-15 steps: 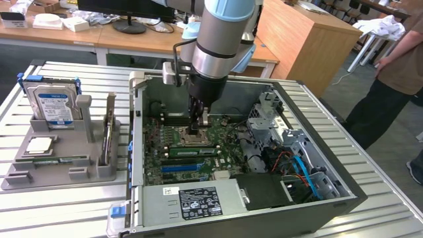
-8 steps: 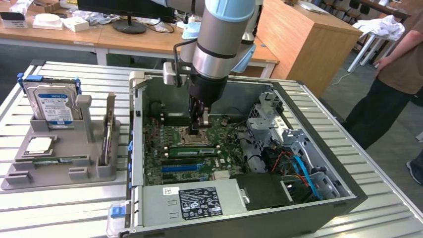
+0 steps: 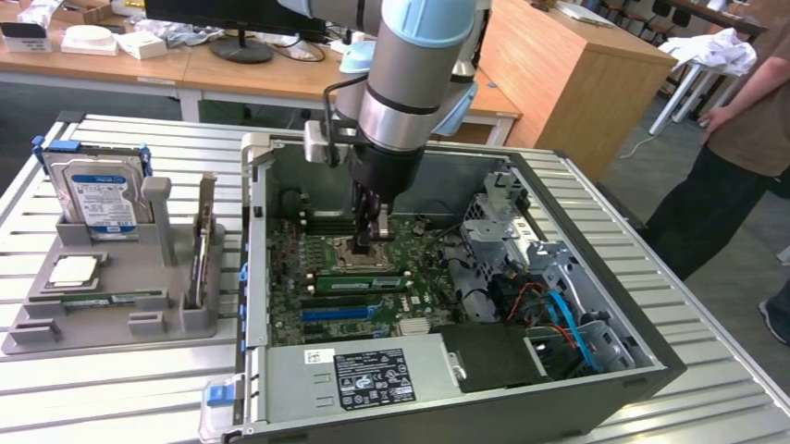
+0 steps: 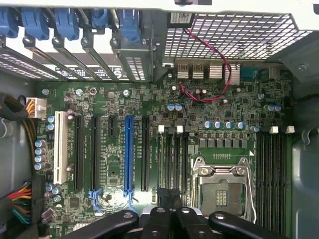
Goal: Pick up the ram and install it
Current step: 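Press down the ram until it locks into place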
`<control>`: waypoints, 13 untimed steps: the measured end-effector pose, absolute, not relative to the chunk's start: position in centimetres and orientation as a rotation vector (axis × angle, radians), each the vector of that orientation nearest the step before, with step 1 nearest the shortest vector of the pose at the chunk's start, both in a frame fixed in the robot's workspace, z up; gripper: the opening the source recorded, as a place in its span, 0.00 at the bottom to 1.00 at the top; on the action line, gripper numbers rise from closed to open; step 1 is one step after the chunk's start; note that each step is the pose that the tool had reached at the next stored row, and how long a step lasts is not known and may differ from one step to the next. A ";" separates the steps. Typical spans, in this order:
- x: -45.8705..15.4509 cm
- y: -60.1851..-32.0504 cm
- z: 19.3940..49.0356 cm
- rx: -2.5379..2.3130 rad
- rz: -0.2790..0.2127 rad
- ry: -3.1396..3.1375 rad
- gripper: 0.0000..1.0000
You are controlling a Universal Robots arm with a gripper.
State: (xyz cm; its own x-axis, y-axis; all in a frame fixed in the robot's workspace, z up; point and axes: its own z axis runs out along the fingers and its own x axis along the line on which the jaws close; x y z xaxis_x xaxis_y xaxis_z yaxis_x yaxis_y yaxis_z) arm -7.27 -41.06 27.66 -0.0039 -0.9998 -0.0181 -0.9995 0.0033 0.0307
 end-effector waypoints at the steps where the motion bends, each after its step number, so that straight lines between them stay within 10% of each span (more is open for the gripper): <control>1: -7.3 -41.1 27.6 2.211 -0.054 -2.219 0.10; 13: -7.3 -41.1 26.5 2.211 -0.054 -2.219 0.10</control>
